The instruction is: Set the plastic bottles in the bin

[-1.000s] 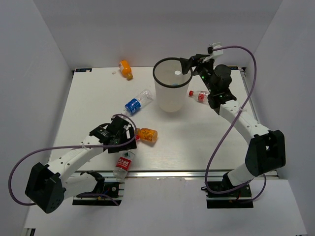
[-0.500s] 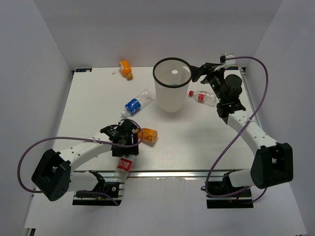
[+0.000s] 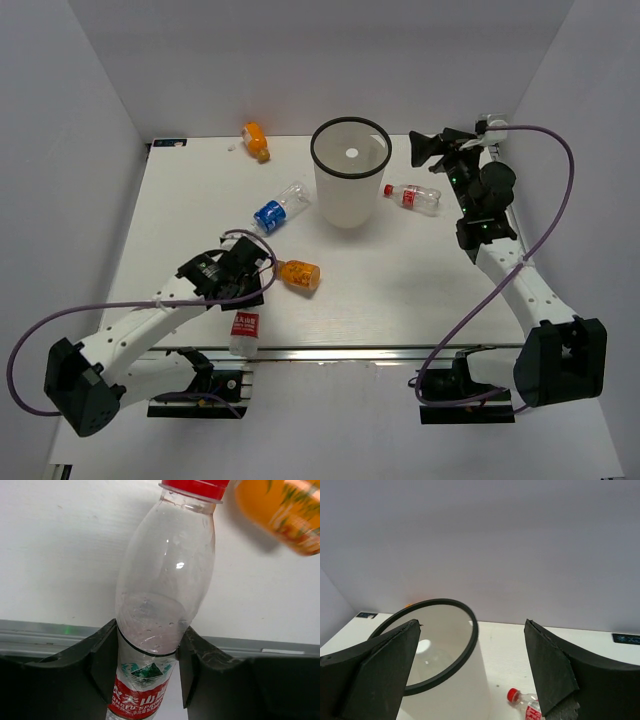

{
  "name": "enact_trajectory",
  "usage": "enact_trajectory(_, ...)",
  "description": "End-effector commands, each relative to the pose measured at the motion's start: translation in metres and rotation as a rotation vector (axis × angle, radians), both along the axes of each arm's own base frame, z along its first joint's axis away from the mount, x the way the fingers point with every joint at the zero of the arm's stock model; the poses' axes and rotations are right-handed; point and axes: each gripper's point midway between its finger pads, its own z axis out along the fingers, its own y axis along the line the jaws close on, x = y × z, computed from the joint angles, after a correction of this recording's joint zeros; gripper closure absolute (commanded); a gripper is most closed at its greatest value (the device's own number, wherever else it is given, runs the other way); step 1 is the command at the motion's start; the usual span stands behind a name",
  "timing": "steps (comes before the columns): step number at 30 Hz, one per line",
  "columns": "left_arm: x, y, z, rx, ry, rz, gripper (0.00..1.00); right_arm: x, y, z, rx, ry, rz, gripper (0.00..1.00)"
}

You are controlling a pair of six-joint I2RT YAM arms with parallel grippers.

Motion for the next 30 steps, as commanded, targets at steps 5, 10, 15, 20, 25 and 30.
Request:
enact_trajectory(5,0.075,0.003,0.133,-0.051,-0.484,0.112,0.62,0.003,-0.040,0.013,0.081,0.009,-0.075,0.11)
enact_trajectory(10,0.156,-0.053,0.263,-0.125,-0.982,-0.102,0.67,0.000,-0.055,0.006,0.091,0.033,-0.057,0.11)
enact_trajectory(15,0.200,-0.101,0.386,-0.213,-1.430,-0.190,0.78,-0.012,-0.069,0.004,0.058,0.028,-0.099,0.11)
enact_trajectory(20,0.258,-0.158,0.423,-0.161,-1.531,-0.323,0.77,-0.017,-0.089,-0.008,0.046,0.045,-0.162,0.11)
enact_trajectory(25,0.287,-0.192,0.449,-0.273,-1.680,-0.346,0.75,-0.016,-0.091,-0.018,0.021,0.053,-0.154,0.11)
enact_trajectory(30,0.331,-0.229,0.410,-0.294,-1.644,-0.393,0.74,-0.017,-0.098,-0.019,-0.026,0.056,-0.173,0.11)
